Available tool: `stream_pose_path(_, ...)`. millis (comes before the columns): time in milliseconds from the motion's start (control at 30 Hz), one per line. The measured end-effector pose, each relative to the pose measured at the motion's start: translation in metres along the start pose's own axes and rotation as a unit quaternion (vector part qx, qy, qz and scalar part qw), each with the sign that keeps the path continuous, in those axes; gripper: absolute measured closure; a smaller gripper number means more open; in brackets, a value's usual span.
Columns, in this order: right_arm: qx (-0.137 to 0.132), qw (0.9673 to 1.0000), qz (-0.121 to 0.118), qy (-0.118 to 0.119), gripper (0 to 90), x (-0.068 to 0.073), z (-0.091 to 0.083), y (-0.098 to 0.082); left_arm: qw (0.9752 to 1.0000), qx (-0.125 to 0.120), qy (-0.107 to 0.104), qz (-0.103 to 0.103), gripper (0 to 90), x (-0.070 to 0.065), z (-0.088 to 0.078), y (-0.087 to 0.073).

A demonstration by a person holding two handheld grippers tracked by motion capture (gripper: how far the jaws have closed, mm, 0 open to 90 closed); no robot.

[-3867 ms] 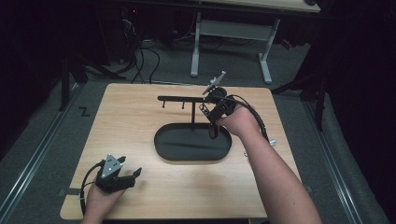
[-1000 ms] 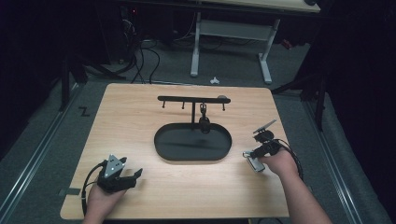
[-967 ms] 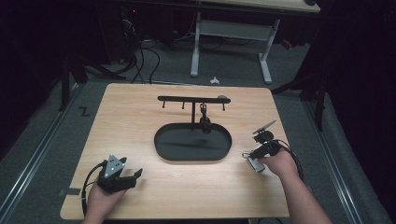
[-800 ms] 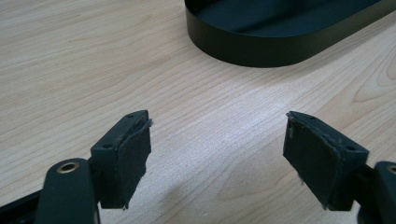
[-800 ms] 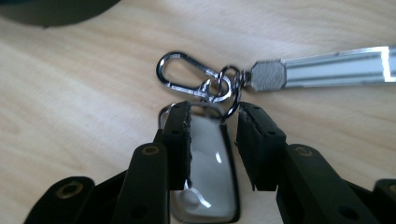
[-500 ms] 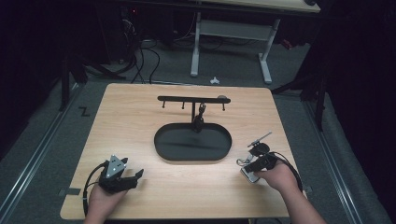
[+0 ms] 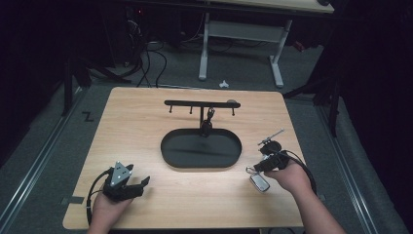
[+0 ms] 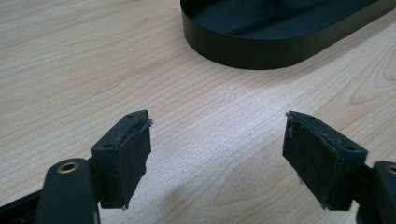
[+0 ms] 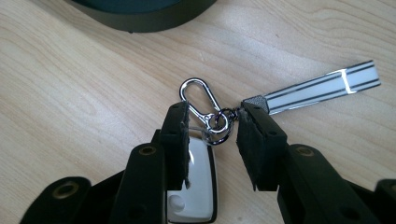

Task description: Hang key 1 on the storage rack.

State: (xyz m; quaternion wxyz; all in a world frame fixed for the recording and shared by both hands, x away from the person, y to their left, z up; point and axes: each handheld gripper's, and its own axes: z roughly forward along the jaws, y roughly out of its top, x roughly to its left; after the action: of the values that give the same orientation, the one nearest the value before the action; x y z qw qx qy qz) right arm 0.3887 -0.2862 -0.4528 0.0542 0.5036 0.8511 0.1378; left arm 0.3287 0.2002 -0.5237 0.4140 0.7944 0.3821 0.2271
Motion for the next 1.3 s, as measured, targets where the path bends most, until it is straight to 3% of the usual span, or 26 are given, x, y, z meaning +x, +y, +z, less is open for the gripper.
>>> stream_pose_path(233, 0.032, 0.9994, -0.011, 0.004, 59.2, -0.006, 0.022, 0.016, 1.0000, 0.000, 0.003, -0.006, 24.1, 0.005, -0.001, -0.002)
stream_pose_path(433, 0.054, 0.9980, -0.031, 0.011, 60.3, -0.001, 0.033, 0.015, 1.0000, 0.001, 0.003, -0.006, 24.2, 0.005, -0.002, -0.002)
stream_pose_path(667, 0.040, 0.9987, -0.031, 0.006, 66.0, -0.001, 0.035, 0.012, 1.0000, -0.003, -0.001, -0.007, 24.3, 0.003, 0.000, -0.001)
stream_pose_path(900, 0.024, 0.9990, -0.030, -0.023, 69.5, 0.001, 0.037, 0.018, 1.0000, -0.006, -0.005, 0.001, 24.4, 0.002, 0.003, 0.003)
stream_pose_path(1167, 0.032, 0.9986, -0.035, -0.023, 62.4, 0.004, 0.042, 0.025, 0.9999, -0.006, -0.008, 0.004, 24.5, 0.001, 0.009, 0.006)
stream_pose_path(1233, 0.033, 0.9983, -0.042, -0.025, 61.9, 0.005, 0.043, 0.026, 0.9999, -0.003, -0.009, 0.005, 24.5, 0.000, 0.010, 0.007)
stream_pose_path(1300, 0.037, 0.9965, -0.064, -0.039, 62.4, 0.009, 0.043, 0.024, 0.9999, -0.003, -0.008, 0.007, 24.6, 0.000, 0.011, 0.007)
